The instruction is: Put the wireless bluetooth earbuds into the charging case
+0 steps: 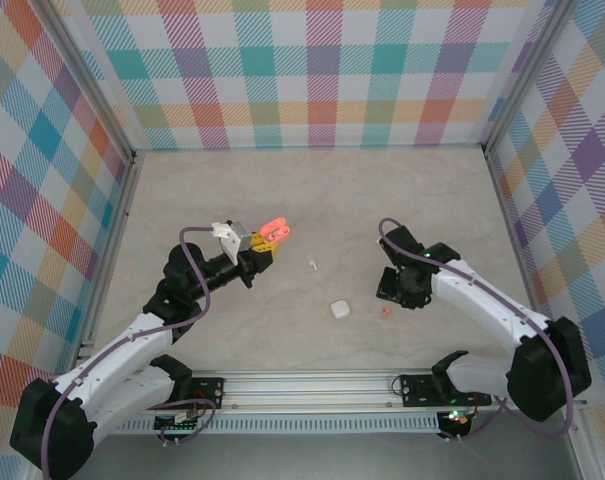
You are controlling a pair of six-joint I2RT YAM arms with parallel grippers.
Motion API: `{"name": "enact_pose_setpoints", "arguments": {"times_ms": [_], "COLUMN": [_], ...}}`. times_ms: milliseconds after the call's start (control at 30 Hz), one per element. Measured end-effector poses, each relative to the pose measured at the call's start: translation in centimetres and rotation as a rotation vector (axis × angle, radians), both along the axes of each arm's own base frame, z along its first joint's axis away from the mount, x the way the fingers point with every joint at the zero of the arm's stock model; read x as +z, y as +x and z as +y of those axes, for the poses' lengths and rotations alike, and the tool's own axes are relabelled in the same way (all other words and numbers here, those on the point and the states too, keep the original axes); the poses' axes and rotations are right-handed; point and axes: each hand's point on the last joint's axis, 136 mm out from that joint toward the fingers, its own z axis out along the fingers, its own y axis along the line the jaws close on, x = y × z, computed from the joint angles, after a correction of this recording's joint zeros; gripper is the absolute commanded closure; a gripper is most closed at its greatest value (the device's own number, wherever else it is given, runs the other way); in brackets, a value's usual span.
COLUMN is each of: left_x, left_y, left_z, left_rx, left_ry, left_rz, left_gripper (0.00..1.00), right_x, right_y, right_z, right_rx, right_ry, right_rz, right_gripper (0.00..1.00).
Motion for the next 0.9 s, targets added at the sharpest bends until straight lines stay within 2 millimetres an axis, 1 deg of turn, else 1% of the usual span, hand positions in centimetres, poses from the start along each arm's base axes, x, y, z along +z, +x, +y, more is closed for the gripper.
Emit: {"name": "enact_pose_setpoints", "arguments": {"times_ms": [133,267,400,600,700,900], "left_x": [-0.2,-0.4,-0.6,-0.7,-0.7,-0.9], "left_y": [-0.3,-0.8,-1.2,-1.4,-1.4,-1.3], "left_z": [-0.1,0.1,0.4,0.5,0.5,0.4], "left_rx": [-0.017,-0.017,-0.017,-0.015,-0.016,-0.017], "left_ry": [0.006,0.007,0.007,0.017,0.021,0.025], "left_rz": [0.006,0.007,0.005,-0.001,-0.005,-0.001], "left_gripper": [0.93,0.93,0.93,0.93,0.93,0.93], "right_x": [-2.5,-3.9,-4.9,-6.0,-6.3,-6.4], "right_y": [-0.1,0.4,0.7,0.1,-0.3,-0.2], "right_z": [0.5,1.2,1.6,1.4,1.2,1.4], "right_rx": [-0.017,-0.017,-0.017,-0.031,-0.036,-0.033], "right_ry": [-0.01,0.0,0.003,-0.006,-0.011,-0.008], "right_rz": [0.076,0.103,0.118,0.152,0.16,0.155], "right_gripper": [0.66,0.69,0.7,0.66,0.66,0.68]}}
